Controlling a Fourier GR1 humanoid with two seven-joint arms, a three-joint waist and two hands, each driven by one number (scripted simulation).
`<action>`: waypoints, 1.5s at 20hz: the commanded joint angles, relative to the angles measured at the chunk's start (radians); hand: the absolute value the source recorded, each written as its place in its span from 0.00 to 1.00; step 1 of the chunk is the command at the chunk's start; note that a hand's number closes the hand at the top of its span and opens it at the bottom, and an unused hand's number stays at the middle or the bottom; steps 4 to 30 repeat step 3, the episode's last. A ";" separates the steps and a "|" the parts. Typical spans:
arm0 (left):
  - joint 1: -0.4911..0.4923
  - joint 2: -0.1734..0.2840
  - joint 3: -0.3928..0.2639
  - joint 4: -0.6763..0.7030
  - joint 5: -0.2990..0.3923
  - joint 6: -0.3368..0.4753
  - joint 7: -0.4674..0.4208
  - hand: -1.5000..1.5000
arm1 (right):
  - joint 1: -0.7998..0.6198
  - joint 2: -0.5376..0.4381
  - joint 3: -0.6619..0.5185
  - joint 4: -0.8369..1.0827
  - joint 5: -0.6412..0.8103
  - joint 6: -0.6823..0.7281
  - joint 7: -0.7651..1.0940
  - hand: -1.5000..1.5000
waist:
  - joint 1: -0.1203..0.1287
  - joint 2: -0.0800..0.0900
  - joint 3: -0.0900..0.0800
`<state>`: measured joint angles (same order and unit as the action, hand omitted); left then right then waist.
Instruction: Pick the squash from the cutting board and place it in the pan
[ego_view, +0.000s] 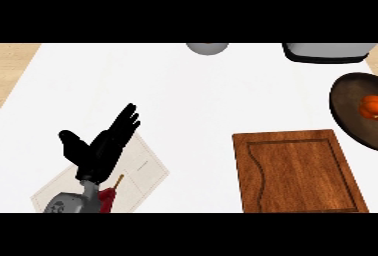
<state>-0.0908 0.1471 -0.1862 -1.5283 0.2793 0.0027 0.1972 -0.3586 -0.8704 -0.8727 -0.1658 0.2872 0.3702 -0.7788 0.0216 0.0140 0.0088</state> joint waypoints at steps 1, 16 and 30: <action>0.010 -0.001 0.000 -0.005 -0.006 -0.003 -0.006 0.50 | 0.047 -0.016 0.005 -0.006 -0.006 0.095 -0.072 0.00 | -0.001 -0.003 0.000; 0.024 -0.011 -0.008 0.009 -0.006 -0.018 -0.030 0.50 | 0.051 -0.001 0.015 -0.012 -0.004 0.081 -0.080 0.00 | -0.002 -0.004 -0.001; 0.024 -0.011 -0.008 0.009 -0.006 -0.018 -0.030 0.50 | 0.051 -0.001 0.015 -0.012 -0.004 0.081 -0.080 0.00 | -0.002 -0.004 -0.001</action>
